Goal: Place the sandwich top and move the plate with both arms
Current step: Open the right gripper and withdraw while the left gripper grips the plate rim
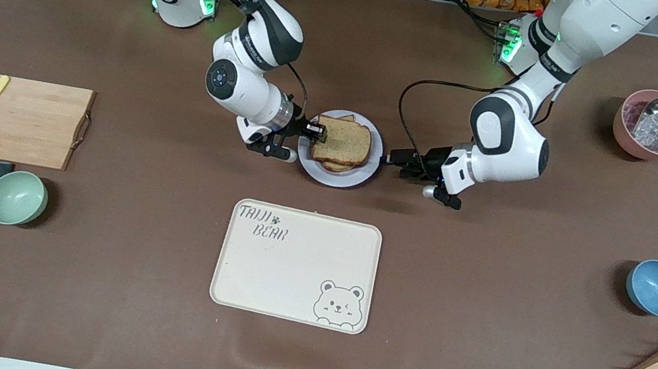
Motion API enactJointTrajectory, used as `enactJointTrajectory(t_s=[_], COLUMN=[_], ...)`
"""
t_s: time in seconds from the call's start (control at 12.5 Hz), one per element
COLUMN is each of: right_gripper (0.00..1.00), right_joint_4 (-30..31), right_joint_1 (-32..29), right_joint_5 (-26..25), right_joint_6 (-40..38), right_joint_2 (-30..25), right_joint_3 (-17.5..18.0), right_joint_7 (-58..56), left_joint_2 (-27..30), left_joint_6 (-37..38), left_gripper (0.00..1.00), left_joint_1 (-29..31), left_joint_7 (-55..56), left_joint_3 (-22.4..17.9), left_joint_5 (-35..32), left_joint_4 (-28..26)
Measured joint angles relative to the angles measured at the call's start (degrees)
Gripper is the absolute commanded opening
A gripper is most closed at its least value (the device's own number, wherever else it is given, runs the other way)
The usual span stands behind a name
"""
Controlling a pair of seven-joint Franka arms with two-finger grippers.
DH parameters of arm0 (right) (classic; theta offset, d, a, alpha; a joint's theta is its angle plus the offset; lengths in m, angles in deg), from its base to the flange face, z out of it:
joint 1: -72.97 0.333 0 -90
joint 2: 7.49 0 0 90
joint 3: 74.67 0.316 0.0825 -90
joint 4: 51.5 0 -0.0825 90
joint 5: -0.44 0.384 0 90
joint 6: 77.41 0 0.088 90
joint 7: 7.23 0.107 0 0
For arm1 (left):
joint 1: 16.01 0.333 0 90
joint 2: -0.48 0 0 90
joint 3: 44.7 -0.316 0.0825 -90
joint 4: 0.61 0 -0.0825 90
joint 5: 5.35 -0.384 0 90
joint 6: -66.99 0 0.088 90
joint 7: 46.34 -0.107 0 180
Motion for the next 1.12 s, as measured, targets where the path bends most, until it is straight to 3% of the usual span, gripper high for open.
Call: enactJointTrajectory(t_s=[0.16,0.48,0.88,1.12], right_gripper=[1.0,1.0,1.0,1.0], right_joint_4=[-1.03,-6.97,-13.61,-20.05], right_joint_1=[-1.19,-7.13,-9.8,-10.73], right_joint_5=[-0.04,-0.29,-7.34,-10.51], right_joint_6=[-2.22,-19.24,-40.29,-52.76], right_joint_2=[-0.9,-5.36,-10.58,-11.49], right_joint_3=[-0.03,-1.92,-12.63,-21.67], right_joint_7=[0.6,0.68,1.36,-7.4], left_joint_2=[-0.02,-0.8,-2.46,-3.13], left_joint_6=[-0.1,-3.96,-4.9,-4.9], left_gripper=[1.0,1.0,1.0,1.0], left_joint_1=[-0.28,-3.18,-4.06,-4.79], left_joint_7=[0.01,-0.14,-1.79,-2.58], left_joint_3=[0.0,0.03,0.01,0.03], left_joint_5=[0.66,6.09,9.61,12.14], left_joint_4=[-0.46,-1.12,-1.27,-1.29])
